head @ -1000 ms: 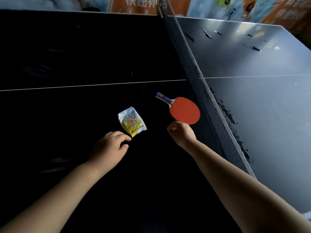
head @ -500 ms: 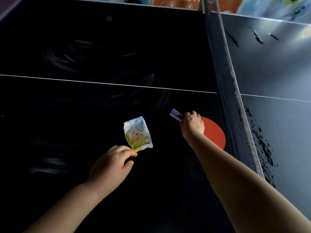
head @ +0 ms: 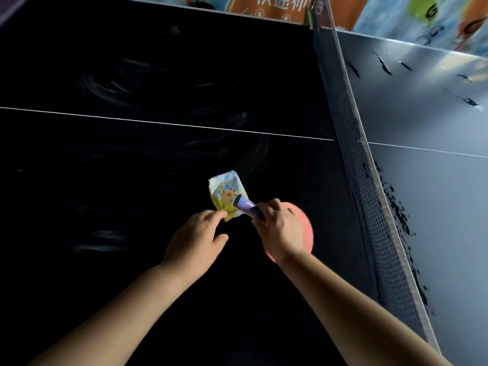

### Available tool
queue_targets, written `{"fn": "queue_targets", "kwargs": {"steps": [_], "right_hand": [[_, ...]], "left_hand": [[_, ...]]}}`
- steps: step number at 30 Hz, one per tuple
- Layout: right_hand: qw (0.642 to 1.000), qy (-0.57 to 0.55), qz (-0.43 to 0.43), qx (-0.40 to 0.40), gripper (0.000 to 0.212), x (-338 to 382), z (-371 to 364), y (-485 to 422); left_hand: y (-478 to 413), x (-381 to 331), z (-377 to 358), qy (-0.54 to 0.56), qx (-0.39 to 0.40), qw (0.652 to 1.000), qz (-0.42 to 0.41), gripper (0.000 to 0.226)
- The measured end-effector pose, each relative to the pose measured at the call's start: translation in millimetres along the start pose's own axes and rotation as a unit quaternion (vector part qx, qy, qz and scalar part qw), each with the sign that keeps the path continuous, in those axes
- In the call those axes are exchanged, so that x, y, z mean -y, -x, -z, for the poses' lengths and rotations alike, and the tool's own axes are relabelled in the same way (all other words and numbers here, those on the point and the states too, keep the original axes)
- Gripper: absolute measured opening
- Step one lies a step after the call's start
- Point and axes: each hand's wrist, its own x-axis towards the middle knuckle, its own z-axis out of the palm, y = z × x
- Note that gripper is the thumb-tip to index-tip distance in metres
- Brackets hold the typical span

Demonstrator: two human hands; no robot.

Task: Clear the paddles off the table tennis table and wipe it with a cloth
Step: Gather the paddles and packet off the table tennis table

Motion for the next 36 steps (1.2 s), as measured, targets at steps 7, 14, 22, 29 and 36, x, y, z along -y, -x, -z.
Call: {"fn": "queue_targets", "kwargs": {"steps": [7,14,22,29,36], "right_hand": [[0.999,-0.033,0.035,-0.015,0.031,159,-32,59],[0.998,-0.049,0.049,0.007,0.041,317,-77,101],[0.995,0.038,0.085,0.046,0.061,401,-115,121],[0.969,-0.120,-0.071,0.205,0.068,429,-153,95],[0.928,-0.193,-0.059,0.313,0.054,513,-201,78]], "left_hand": [[69,69,59,0.064,-0.049,0.997,-0.018,0.050],[170,173,150,0.154,-0.054,0.984,0.066,0.009],[256,276,221,0.249,-0.114,0.941,0.200,0.026],[316,343,257,0.301,-0.234,0.868,0.318,0.026],[381,405,282,0.346,-0.334,0.780,0.400,0.014]]}}
